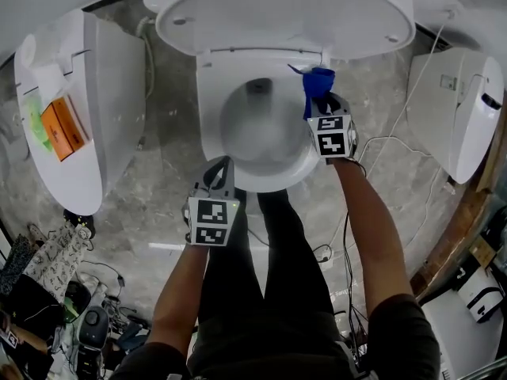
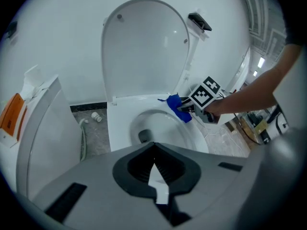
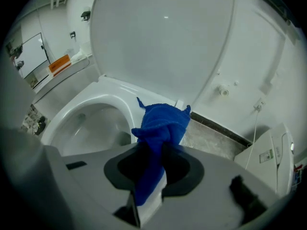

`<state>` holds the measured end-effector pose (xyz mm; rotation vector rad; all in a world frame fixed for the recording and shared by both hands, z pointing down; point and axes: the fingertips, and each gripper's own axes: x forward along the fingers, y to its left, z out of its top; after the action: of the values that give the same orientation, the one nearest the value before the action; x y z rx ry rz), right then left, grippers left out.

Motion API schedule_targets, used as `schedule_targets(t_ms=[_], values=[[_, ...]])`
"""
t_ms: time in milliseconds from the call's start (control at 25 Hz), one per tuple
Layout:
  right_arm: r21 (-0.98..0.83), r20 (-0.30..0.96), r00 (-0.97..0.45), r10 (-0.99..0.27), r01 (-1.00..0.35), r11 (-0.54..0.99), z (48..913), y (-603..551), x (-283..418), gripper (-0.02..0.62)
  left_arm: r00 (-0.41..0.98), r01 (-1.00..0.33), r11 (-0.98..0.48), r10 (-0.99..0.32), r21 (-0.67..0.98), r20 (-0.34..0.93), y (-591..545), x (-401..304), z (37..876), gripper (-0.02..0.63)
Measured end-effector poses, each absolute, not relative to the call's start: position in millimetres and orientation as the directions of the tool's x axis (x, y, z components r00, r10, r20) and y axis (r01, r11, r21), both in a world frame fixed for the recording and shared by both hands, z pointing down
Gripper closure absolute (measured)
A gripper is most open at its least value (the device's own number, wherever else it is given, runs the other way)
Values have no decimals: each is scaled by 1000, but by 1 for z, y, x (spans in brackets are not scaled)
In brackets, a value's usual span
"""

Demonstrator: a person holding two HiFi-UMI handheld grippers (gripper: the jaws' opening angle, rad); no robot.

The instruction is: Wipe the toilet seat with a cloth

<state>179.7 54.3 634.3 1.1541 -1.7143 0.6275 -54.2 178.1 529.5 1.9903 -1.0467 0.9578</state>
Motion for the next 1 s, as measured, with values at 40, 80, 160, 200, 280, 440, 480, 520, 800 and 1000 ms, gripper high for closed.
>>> schedule_targets(t_ms=[40, 80, 160, 200, 280, 440, 480, 520, 800, 1000], values=[[90, 904, -108, -414, -897, 432, 635, 61, 183, 508, 407, -867, -440, -359, 232, 840, 179, -54, 531, 597], [93, 906, -106, -410, -895, 437, 636, 67, 186, 508, 409, -867, -437, -355, 238, 840, 180, -53, 533, 597], [96, 908, -107, -405, -888, 450, 637, 80, 189, 508, 413, -868, -431, -349, 248, 841, 182, -51, 535, 597], [98, 910, -107, -401, -884, 457, 637, 86, 190, 508, 414, -868, -430, -346, 250, 842, 183, -50, 536, 597], [101, 914, -107, -390, -873, 476, 636, 102, 192, 508, 418, -865, -433, -343, 253, 841, 184, -46, 535, 597], [118, 918, -116, -378, -833, 541, 636, 135, 191, 508, 418, -862, -441, -341, 249, 842, 183, -40, 538, 597], [114, 919, -121, -375, -828, 549, 636, 142, 190, 508, 416, -863, -438, -340, 250, 843, 183, -40, 539, 597], [111, 920, -126, -371, -825, 555, 636, 150, 190, 508, 416, -865, -433, -339, 253, 844, 183, -39, 540, 597], [86, 931, -147, -334, -800, 593, 637, 201, 179, 508, 409, -874, -409, -328, 262, 852, 186, -37, 551, 597], [11, 942, -195, -275, -797, 604, 638, 241, 162, 508, 400, -884, -386, -337, 263, 852, 180, -39, 551, 597]])
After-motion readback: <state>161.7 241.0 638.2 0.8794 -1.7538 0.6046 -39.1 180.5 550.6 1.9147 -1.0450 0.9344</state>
